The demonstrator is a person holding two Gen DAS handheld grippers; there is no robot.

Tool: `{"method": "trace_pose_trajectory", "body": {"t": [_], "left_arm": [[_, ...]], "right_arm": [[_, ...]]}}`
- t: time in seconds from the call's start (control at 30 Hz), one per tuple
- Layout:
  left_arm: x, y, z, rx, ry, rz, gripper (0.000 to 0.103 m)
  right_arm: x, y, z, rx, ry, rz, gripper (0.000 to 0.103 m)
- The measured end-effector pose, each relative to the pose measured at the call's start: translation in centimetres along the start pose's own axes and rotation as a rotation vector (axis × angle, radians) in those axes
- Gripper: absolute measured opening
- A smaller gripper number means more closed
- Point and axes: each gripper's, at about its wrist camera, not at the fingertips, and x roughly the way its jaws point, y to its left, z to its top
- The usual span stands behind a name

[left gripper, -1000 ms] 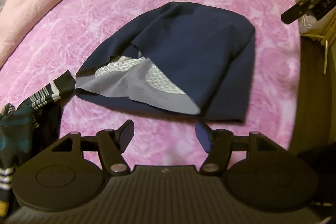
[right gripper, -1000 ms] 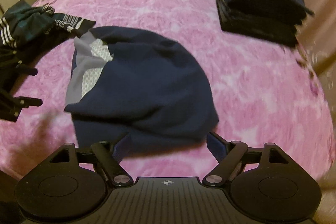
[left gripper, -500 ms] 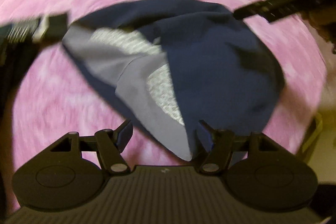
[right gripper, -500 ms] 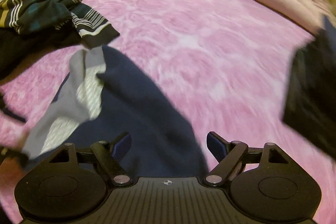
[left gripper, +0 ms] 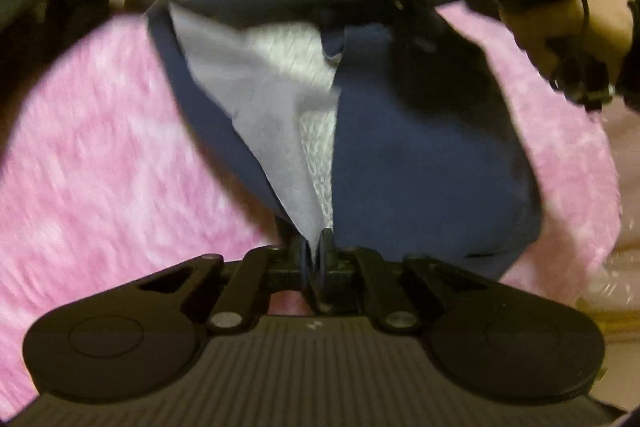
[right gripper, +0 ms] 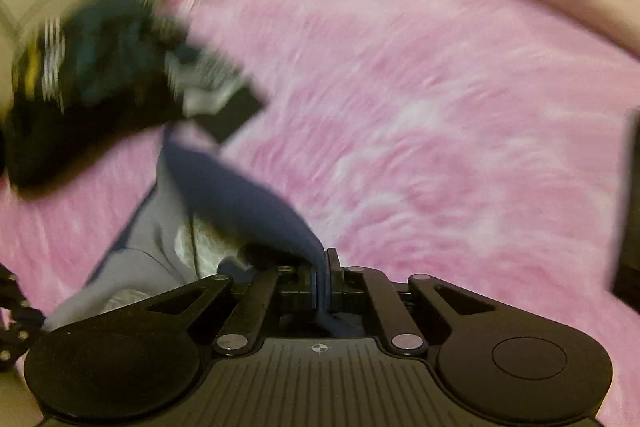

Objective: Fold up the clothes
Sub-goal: 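Lift and shake the navy top, then lay it flat and open both grippers, then grasp the hem of the navy top with both grippers and lift it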

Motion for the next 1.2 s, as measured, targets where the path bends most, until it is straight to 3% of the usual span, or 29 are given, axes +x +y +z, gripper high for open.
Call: {"method": "trace_pose_trajectory", "body": {"t": [0.13,0.3,0.43,0.53,0.63,0.73,0.8,0.83,0.87,0.97,1.0,1.03,1.07,1.13,1.2], "left_arm": [[-6.3,-0.5,3.2,0.155,-0.132,0.003,0.003],[-19.4,-2.2,11.1,0.359,-0.44,0.079,0.003],[-29.7,-4.4,12.6,0.493,-0.674,0.135,0.003],[-33.5,-5.5,10.5,0.556,-0.739,0.14,0.003],[-32.3,-6.1,6.2,0.613,-0.657,0.086,0.008],[-27.5,-6.0,0.5,0.656,-0.464,-0.001,0.011],[-23.1,-5.2,-3.4,0.65,-0.298,-0.015,0.023],[-20.9,-4.8,-5.4,0.646,-0.215,-0.022,0.023],[-18.7,-4.4,-7.3,0.641,-0.132,-0.029,0.023],[-14.8,-3.1,-10.3,0.576,0.009,-0.031,0.025],[-14.1,-2.9,-10.6,0.556,0.03,-0.033,0.027],[-13.4,-2.6,-10.9,0.536,0.051,-0.036,0.028],[-12.9,-2.4,-11.1,0.525,0.055,-0.034,0.032],[-12.0,-1.9,-11.5,0.504,0.062,-0.03,0.037],[-10.2,-2.2,-9.6,0.474,0.053,-0.018,0.046]], "right_arm": [[-12.2,-0.2,3.5,0.047,-0.245,-0.146,0.001],[-28.7,3.9,5.9,0.005,-0.618,-0.326,0.001],[-36.6,9.1,2.4,-0.065,-0.808,-0.452,0.001],[-37.1,11.5,-3.1,-0.04,-0.797,-0.524,0.001],[-34.1,11.7,-10.7,0.115,-0.661,-0.529,0.002],[-29.0,11.8,-19.4,0.253,-0.41,-0.533,0.002],[-26.4,12.4,-24.3,0.325,-0.257,-0.539,0.002],[-25.1,12.6,-26.6,0.36,-0.18,-0.54,0.002],[-24.3,12.7,-28.3,0.392,-0.126,-0.534,0.002],[-23.0,12.4,-30.8,0.447,-0.03,-0.508,0.002],[-22.6,12.1,-30.9,0.452,-0.02,-0.495,0.016],[-22.2,11.8,-30.8,0.457,-0.014,-0.482,0.057],[-21.7,11.2,-30.3,0.457,-0.025,-0.472,0.074],[-20.6,9.3,-28.7,0.442,-0.045,-0.432,0.077],[-18.9,7.1,-26.5,0.421,-0.03,-0.392,0.077]]}}
